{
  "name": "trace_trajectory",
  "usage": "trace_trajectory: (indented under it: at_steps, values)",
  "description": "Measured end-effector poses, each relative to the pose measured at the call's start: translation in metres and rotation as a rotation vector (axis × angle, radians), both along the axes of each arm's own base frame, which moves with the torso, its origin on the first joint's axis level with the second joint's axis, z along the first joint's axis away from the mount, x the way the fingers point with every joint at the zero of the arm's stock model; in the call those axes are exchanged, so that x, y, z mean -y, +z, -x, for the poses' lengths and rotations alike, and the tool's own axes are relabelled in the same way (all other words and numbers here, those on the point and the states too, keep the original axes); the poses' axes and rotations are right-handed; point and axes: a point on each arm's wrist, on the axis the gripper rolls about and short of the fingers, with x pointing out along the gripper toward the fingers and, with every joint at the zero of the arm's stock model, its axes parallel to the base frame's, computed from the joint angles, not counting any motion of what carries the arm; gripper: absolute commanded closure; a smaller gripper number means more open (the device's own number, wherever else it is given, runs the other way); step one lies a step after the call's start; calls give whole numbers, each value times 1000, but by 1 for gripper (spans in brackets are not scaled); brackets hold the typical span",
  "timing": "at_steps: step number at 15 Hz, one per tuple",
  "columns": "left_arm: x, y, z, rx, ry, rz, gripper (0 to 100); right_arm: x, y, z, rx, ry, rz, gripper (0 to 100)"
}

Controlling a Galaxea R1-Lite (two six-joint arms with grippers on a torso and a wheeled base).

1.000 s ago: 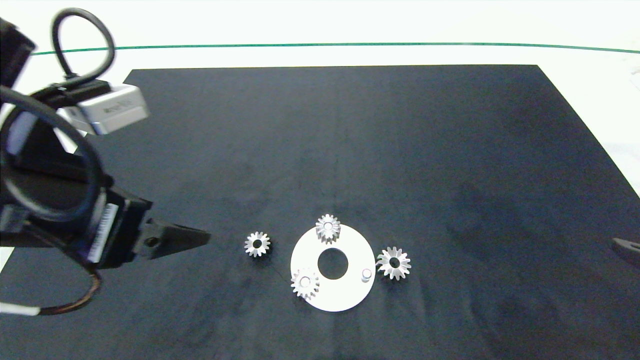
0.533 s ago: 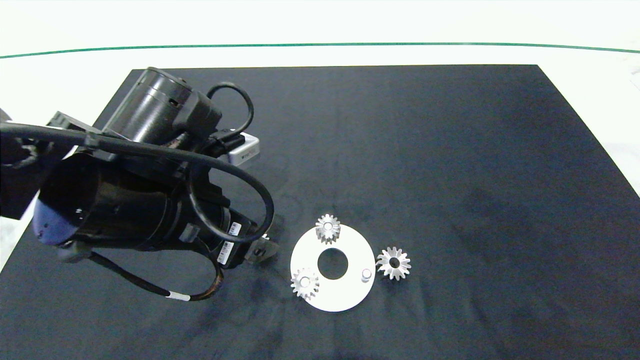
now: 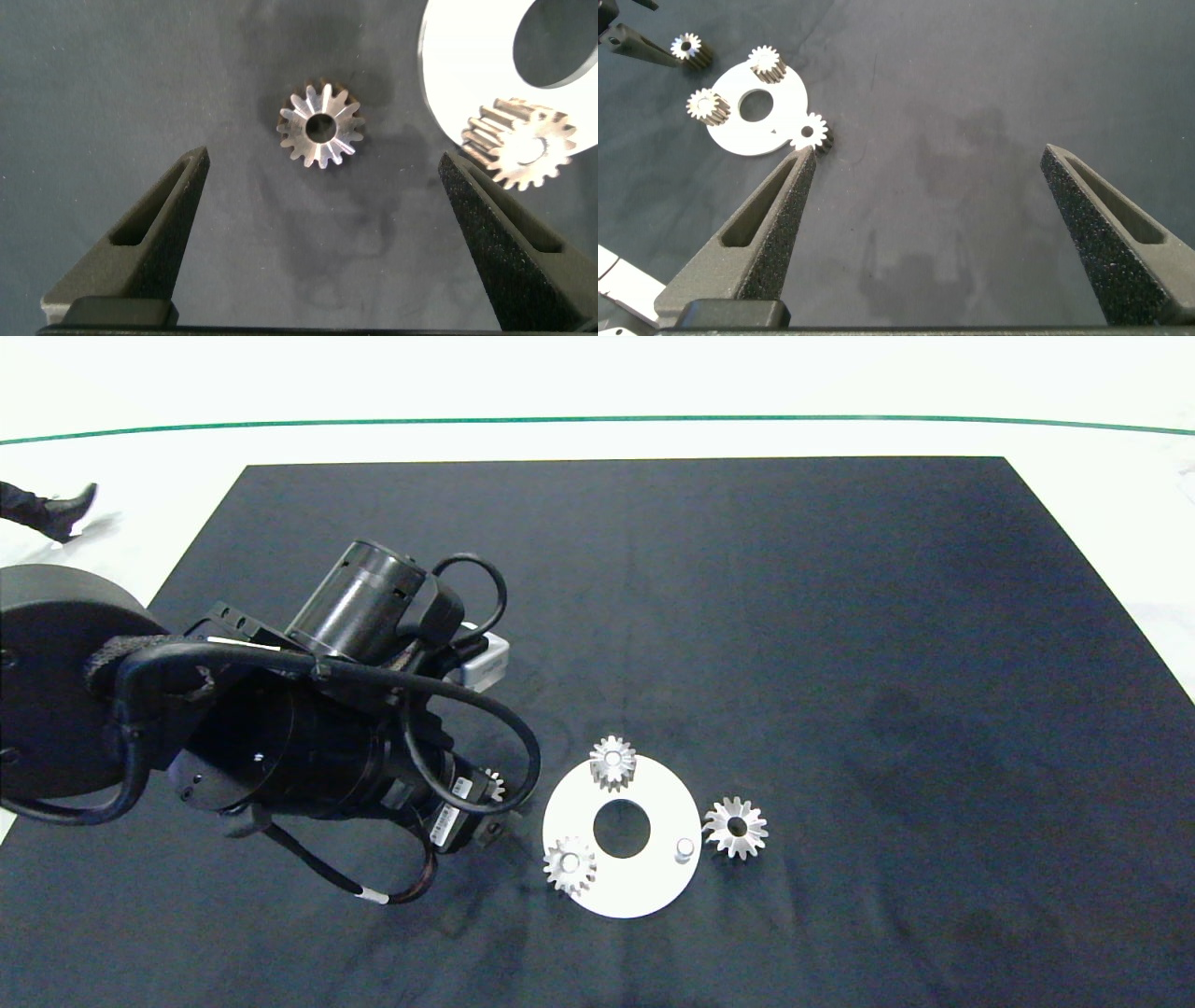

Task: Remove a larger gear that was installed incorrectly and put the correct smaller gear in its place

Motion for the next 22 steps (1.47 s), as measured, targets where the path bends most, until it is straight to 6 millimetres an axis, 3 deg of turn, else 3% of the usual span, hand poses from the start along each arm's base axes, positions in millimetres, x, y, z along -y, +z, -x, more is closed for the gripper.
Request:
trace_trajectory:
  at_steps: [12,22]
  values:
    - [8,-19,-19,9,44,-39,1,-1,-2,-1,-9,1,7,0]
    - [7,-28,-23,-13,62,-58,20,-2,-4,-2,-14,1,11,0]
